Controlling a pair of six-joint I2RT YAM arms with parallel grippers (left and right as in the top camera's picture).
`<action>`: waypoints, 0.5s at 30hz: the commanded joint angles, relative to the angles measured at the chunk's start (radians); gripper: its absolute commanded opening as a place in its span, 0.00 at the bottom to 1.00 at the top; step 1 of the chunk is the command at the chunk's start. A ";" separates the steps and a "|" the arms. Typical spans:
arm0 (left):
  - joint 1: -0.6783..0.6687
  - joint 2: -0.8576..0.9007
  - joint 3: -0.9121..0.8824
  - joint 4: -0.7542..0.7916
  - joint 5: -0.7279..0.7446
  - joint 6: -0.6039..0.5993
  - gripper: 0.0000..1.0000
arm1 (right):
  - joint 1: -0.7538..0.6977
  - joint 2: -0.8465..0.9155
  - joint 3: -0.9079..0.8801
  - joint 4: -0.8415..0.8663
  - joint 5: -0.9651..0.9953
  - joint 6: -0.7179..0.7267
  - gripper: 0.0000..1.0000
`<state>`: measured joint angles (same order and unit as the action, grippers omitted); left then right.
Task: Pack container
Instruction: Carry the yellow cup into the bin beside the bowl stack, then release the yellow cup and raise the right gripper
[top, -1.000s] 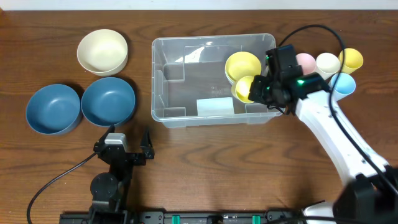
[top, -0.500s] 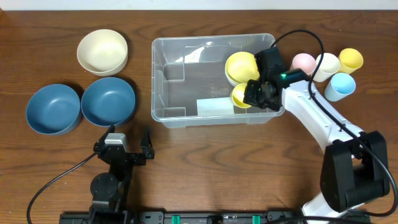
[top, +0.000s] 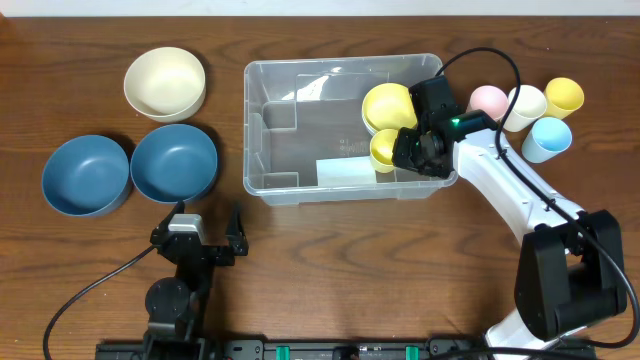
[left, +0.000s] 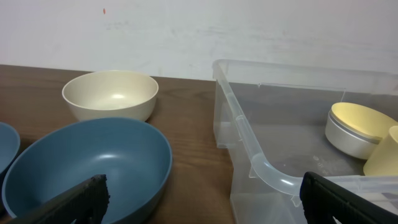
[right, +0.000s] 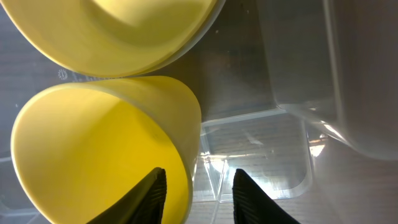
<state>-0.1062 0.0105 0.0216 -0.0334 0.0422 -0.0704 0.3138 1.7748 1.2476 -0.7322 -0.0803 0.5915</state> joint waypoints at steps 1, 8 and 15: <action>0.005 -0.005 -0.018 -0.037 -0.020 0.013 0.98 | 0.009 0.006 -0.004 -0.005 -0.017 -0.019 0.34; 0.005 -0.005 -0.018 -0.037 -0.020 0.013 0.98 | 0.007 -0.003 0.071 -0.026 -0.101 -0.083 0.37; 0.005 -0.005 -0.018 -0.037 -0.020 0.013 0.98 | 0.007 -0.003 0.296 -0.181 -0.086 -0.144 0.51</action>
<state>-0.1062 0.0105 0.0216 -0.0334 0.0422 -0.0704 0.3138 1.7760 1.4578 -0.8822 -0.1654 0.4961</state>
